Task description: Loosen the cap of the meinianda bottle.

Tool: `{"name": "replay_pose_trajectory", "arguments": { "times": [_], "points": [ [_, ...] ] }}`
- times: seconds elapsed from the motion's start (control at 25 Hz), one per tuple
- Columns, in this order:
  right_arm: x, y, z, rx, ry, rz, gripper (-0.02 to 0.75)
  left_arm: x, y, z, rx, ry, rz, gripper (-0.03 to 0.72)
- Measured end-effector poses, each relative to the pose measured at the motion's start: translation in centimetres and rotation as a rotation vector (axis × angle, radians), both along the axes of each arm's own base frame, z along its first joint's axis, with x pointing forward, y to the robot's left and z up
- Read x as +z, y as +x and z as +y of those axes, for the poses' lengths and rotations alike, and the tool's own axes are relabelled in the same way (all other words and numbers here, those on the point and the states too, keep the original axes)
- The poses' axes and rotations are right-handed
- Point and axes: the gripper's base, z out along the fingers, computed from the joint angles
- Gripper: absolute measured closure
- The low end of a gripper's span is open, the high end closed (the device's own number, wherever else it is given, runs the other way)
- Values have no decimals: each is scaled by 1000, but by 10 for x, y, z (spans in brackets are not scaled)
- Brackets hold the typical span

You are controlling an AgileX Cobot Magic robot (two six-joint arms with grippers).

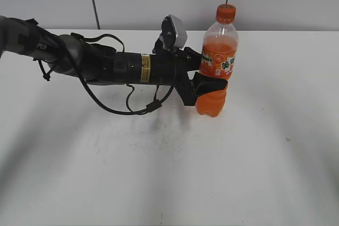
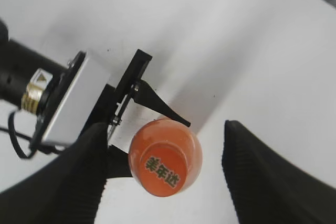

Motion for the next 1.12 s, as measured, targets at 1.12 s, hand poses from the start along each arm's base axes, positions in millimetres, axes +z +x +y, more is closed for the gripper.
{"name": "replay_pose_trajectory", "arguments": {
  "times": [1.12],
  "points": [
    [-29, -2, -3, -336, 79, 202, 423, 0, 0, 0, 3, 1, 0, 256]
  ]
}}
